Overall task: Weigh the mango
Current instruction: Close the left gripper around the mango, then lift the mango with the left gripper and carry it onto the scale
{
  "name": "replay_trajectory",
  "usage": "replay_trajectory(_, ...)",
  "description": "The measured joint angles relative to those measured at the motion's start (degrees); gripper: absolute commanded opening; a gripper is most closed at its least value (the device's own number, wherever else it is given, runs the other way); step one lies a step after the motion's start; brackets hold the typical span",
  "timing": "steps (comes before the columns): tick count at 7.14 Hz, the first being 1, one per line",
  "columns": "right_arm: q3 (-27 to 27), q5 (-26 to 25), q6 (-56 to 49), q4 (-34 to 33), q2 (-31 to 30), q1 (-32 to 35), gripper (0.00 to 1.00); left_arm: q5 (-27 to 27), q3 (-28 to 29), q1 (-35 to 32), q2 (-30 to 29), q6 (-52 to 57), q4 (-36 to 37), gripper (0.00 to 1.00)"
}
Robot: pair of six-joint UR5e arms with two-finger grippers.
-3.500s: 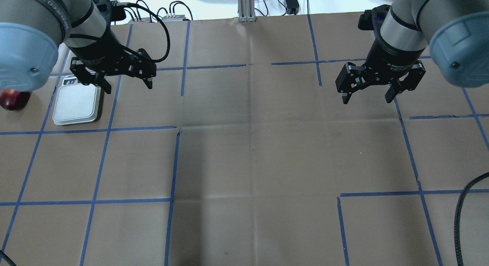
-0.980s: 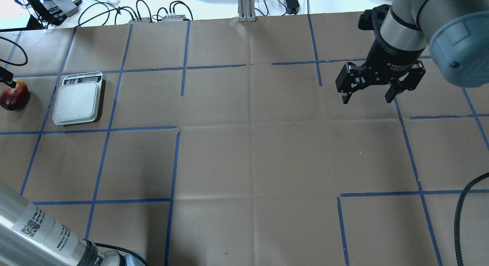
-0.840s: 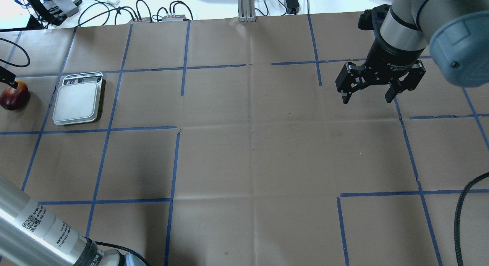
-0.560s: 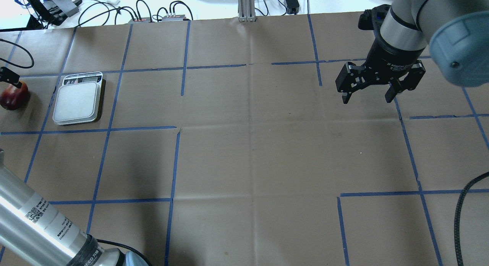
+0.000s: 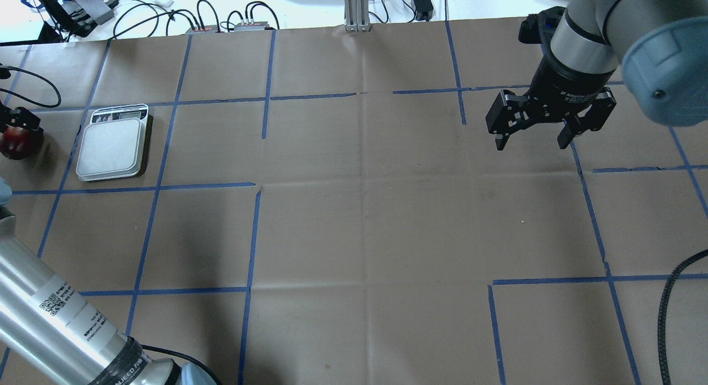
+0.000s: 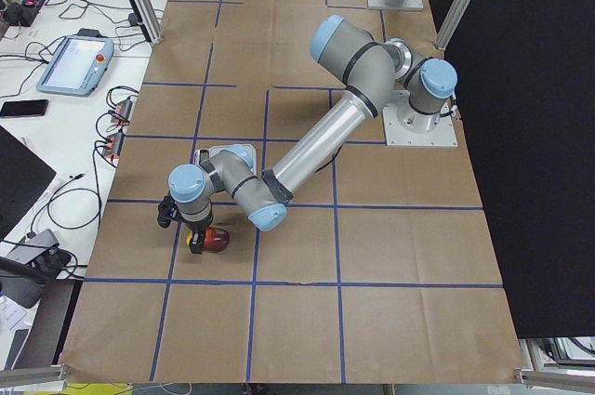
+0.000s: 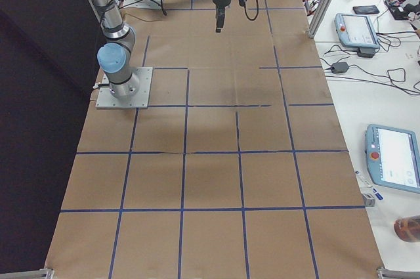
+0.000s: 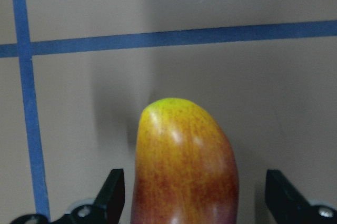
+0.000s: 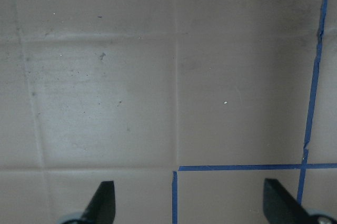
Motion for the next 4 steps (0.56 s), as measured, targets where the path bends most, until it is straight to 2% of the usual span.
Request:
replay_trajectory(3,0.0,0.0,0.0,0.0,0.0,0.0,1.00,0.2,0.4,0.0,0.8,-0.1,-0.4,0.52)
replay_trajectory(4,0.0,0.0,0.0,0.0,0.0,0.0,1.00,0.4,1.4,-0.2,2.3,-0.4,-2.9,0.49)
